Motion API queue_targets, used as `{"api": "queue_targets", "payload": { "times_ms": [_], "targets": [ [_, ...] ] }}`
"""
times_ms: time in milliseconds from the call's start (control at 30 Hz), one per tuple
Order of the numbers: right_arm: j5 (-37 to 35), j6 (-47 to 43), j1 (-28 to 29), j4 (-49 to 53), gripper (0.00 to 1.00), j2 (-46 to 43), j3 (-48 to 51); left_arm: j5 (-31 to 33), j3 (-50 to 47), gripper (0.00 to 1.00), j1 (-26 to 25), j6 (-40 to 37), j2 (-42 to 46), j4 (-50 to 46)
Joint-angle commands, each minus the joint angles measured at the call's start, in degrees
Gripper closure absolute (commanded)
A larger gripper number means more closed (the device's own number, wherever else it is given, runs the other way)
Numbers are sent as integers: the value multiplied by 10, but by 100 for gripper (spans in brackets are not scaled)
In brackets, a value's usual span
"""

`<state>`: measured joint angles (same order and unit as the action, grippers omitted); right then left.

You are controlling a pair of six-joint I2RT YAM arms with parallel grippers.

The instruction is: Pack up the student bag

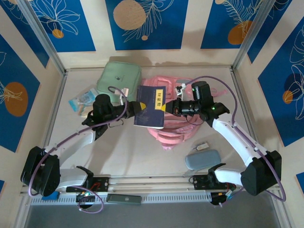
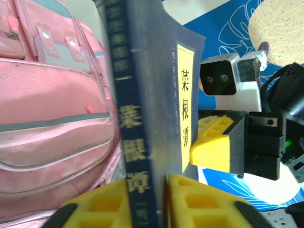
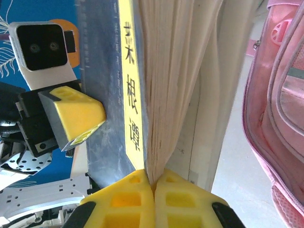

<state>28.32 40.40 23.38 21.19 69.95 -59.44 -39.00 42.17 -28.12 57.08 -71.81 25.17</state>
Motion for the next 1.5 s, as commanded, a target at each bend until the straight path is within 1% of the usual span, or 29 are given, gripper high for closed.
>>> {"api": "queue_targets", "payload": {
  "times_ms": [0, 33, 67, 133, 233, 300, 333, 400, 600, 733, 833, 900, 1067, 1133, 1200, 1400, 1467],
  "targets": [
    [16, -18, -6, 1, 93, -8, 4, -12, 29, 93, -10, 1, -5, 32],
    [17, -19, -9, 3, 86, -10, 8, -4, 31, 96, -12, 6, -5, 34],
    [17, -18, -12, 3, 76, -13, 12, 0, 34, 97, -11, 9, -7, 39],
    [19, -11, -23, 5, 53, -20, 23, 6, 43, 99, -13, 19, -12, 53],
    [47, 9, -42, 4, 25, -26, 39, 9, 52, 100, -19, 52, -27, 109],
    [71, 23, -51, -3, 13, -27, 46, 7, 60, 100, -24, 72, -41, 144],
    [89, 33, -53, -20, 9, -29, 54, 8, 65, 100, -28, 81, -49, 160],
    [115, 63, -51, -63, 5, -31, 67, 12, 73, 100, -33, 91, -62, 183],
    [164, 139, -50, -188, 5, -34, 100, 20, 87, 100, -37, 116, -87, 221],
    [172, 162, -52, -227, 6, -32, 109, 21, 82, 100, -38, 141, -97, 258],
    [186, 184, -51, -265, 9, -36, 113, 24, 75, 100, -38, 136, -98, 252],
    [192, 192, -52, -281, 11, -44, 114, 25, 74, 100, -38, 119, -93, 227],
    [186, 193, -53, -270, 21, -60, 110, 49, 80, 100, -38, 46, -69, 106],
    [175, 177, -51, -246, 27, -65, 105, 62, 88, 100, -37, 9, -58, 41],
    [157, 156, -47, -212, 33, -66, 95, 67, 95, 100, -38, -12, -52, 5],
    [126, 121, -41, -168, 53, -43, 80, 63, 94, 100, -40, -20, -47, 1],
    [124, 115, -41, -159, 63, -31, 74, 62, 93, 100, -42, -20, -47, 2]
  ]
}}
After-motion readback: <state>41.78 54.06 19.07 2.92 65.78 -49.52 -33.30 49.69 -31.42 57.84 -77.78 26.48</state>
